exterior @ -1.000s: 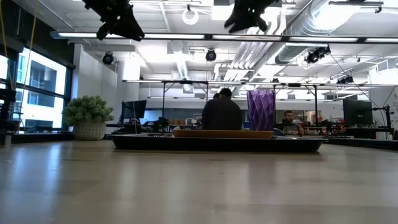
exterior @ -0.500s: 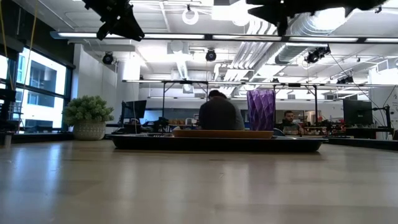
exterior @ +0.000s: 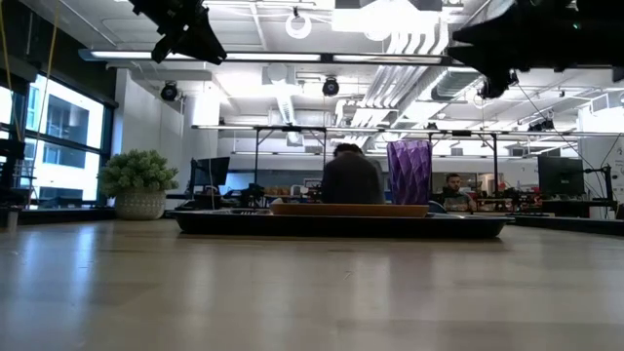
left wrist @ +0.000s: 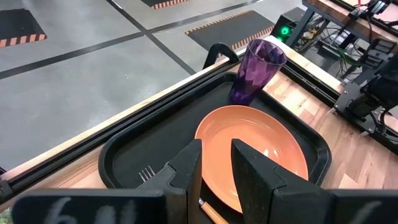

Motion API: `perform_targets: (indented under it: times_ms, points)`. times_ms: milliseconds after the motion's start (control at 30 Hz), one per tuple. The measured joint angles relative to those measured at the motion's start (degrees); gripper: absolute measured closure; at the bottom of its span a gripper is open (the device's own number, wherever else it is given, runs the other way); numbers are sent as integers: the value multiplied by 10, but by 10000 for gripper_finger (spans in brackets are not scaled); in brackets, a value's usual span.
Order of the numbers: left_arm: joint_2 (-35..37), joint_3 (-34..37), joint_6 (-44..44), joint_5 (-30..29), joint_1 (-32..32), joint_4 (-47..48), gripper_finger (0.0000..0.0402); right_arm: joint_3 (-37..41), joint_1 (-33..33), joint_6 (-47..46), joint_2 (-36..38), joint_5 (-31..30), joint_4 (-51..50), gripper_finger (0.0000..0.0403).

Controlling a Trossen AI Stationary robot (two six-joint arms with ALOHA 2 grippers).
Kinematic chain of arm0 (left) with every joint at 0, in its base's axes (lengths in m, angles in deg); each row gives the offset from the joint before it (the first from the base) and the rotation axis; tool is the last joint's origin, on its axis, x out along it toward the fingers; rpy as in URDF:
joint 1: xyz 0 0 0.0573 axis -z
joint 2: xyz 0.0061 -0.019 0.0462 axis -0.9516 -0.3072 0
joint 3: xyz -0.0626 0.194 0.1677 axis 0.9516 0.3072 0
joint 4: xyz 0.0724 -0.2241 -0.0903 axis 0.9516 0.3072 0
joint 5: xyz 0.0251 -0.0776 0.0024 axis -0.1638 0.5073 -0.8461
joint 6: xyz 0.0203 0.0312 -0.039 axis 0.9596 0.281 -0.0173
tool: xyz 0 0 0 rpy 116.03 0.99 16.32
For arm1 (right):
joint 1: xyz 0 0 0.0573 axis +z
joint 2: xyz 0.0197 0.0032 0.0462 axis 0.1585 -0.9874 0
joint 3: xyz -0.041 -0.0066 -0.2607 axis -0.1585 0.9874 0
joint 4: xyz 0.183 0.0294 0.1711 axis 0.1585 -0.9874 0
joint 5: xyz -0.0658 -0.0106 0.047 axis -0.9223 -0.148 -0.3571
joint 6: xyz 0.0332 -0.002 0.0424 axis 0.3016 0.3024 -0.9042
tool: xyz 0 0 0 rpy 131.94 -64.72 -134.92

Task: Pick and place plate/cup/fork/spoon on tray
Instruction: Return to Home Position

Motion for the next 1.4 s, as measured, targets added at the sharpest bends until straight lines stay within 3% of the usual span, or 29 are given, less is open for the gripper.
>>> perform_targets:
  times_ms: [200, 500, 967, 1133, 1400]
  points:
    - [0, 0, 0, 0, 0, 0, 326, 63, 0, 30, 80, 17, -4, 274]
    - [0, 0, 0, 0, 0, 0, 326, 121, 0, 1, 159, 12, -40, 274]
    - [0, 0, 0, 0, 0, 0, 326, 121, 0, 14, 164, 42, -188, 274]
    - [0, 0, 0, 0, 0, 0, 326, 121, 0, 19, 164, 6, -206, 274]
    - [0, 0, 0, 0, 0, 0, 326, 121, 0, 147, 177, -7, -204, 274]
